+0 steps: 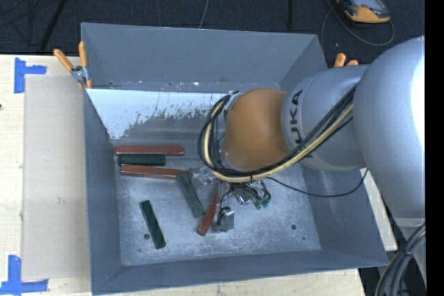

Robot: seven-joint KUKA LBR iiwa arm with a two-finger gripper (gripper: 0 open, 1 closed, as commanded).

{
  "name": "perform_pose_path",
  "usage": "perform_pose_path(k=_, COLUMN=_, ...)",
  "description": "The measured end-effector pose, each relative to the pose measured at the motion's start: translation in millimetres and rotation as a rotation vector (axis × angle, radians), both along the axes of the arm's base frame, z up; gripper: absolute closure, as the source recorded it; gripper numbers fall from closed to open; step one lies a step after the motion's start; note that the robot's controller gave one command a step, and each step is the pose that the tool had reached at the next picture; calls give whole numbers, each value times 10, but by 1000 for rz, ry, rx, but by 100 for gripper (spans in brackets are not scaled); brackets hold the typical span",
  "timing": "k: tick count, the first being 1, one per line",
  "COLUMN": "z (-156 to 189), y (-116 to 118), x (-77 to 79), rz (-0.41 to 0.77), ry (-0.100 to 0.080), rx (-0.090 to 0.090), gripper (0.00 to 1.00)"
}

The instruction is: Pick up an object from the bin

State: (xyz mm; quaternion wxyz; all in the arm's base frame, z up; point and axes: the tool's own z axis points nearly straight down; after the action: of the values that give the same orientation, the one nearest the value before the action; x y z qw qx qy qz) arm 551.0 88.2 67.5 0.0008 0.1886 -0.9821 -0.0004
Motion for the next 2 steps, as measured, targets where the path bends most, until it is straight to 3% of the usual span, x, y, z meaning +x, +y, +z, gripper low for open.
perform_pose_path(k=1, z=8, y=3, x=3, rz=1, ry=-1, rx=0, gripper=100)
perform_pose_path(k=2, z=171, y=7, x=6, rz=3, ry=-3, rx=0, gripper=100)
